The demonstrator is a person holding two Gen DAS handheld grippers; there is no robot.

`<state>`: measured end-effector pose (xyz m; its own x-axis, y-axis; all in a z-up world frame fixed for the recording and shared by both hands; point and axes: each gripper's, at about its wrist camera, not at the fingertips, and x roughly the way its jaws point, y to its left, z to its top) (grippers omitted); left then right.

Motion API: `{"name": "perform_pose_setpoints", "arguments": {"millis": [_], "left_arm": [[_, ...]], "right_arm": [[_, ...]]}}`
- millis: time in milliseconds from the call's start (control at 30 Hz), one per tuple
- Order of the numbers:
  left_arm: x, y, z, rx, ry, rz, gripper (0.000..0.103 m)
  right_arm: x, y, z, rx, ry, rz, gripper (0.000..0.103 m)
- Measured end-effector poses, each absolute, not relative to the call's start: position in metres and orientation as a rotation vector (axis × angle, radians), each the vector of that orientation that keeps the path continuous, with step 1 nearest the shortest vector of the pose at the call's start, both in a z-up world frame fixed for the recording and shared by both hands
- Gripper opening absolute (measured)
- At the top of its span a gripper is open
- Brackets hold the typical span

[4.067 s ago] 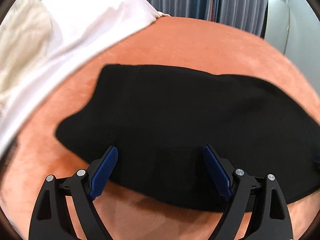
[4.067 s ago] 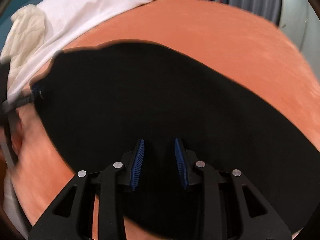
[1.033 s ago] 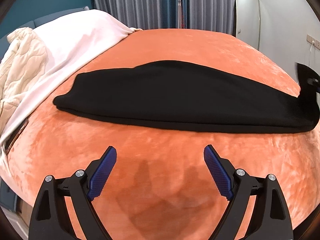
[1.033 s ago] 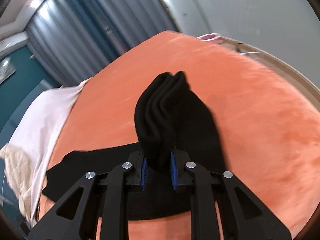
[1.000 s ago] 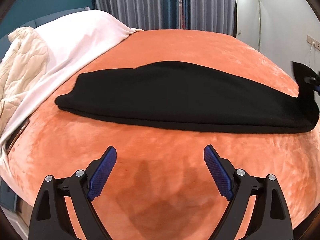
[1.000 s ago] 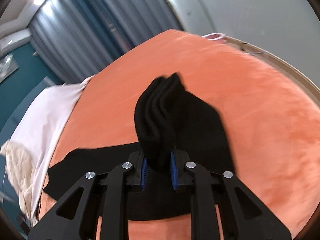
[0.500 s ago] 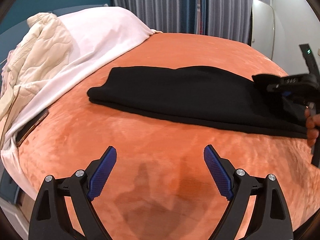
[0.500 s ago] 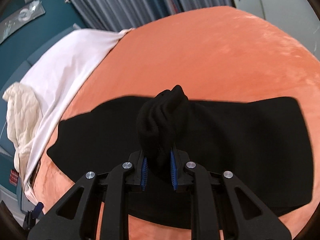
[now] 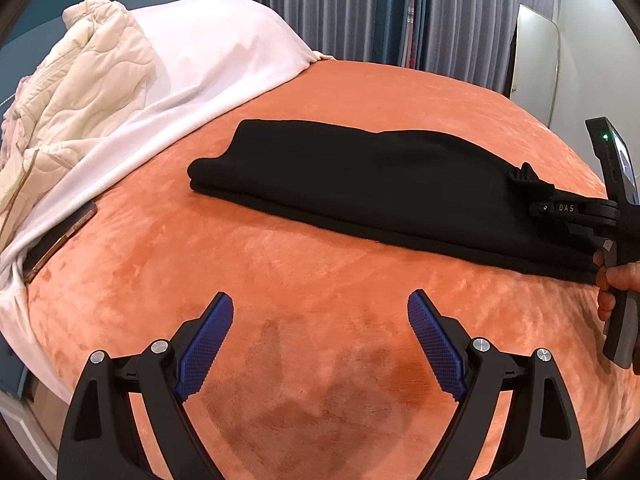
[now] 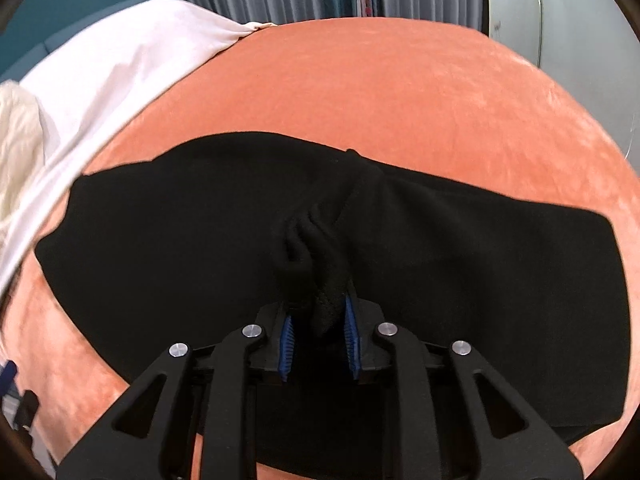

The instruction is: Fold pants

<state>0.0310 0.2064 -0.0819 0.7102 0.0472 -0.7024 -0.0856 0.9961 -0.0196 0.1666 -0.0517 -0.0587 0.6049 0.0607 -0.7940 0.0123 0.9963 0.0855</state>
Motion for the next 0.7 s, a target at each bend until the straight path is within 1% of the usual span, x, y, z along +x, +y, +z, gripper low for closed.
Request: {"name": "perform_pose_setpoints", "arguments": {"millis": [100,167,200,233,300,433,533,567,600,667,700], "left_arm": [[0.030,0.211,-0.083,-0.062,0.778,0.075,0.086],[0.029,0.215,-0.084,-0.065,0.782,0.077,0.086],[0.030,0.217,-0.085,-0.066,0.786,0.077,0.086],[0.029,0.219,-0.085,-0.066,0.789,0.079,0.086],[0.030,0.223,-0.086,-0.070,0.791,0.086,0.086],[0.033,0.230,-0.087,-0.094,0.792,0.088,0.086],[0.038,0.231,-0.090,-0.110,0.805,0.091,0.086],[0.039,0.231,-0.090,-0.116,0.809,0.089,0.086],[0.041,0.231,-0.090,-0.127,0.814,0.086,0.086],[0.043,0.238,-0.088,-0.160,0.822,0.084,0.086],[0.045,0.243,-0.087,-0.174,0.827,0.084,0.086]], "right_arm": [[0.167,-0.048,-0.057,0.081,0.908,0.026,0.036],[0.168,-0.046,-0.059,0.075,0.906,0.019,0.037],[0.168,-0.044,-0.060,0.054,0.903,0.005,0.032],[0.169,-0.041,-0.059,0.035,0.900,-0.006,0.019],[0.169,-0.040,-0.056,0.044,0.890,-0.008,0.015],[0.161,-0.035,-0.036,0.108,0.842,0.028,0.014],[0.165,-0.013,-0.038,0.069,0.872,0.084,0.015],[0.171,-0.004,-0.051,0.030,0.921,0.094,0.016],[0.175,0.003,-0.064,-0.011,0.954,0.092,0.020],[0.167,0.013,-0.067,-0.087,0.878,0.072,0.025],[0.163,0.015,-0.064,-0.085,0.871,0.078,0.033]]}}
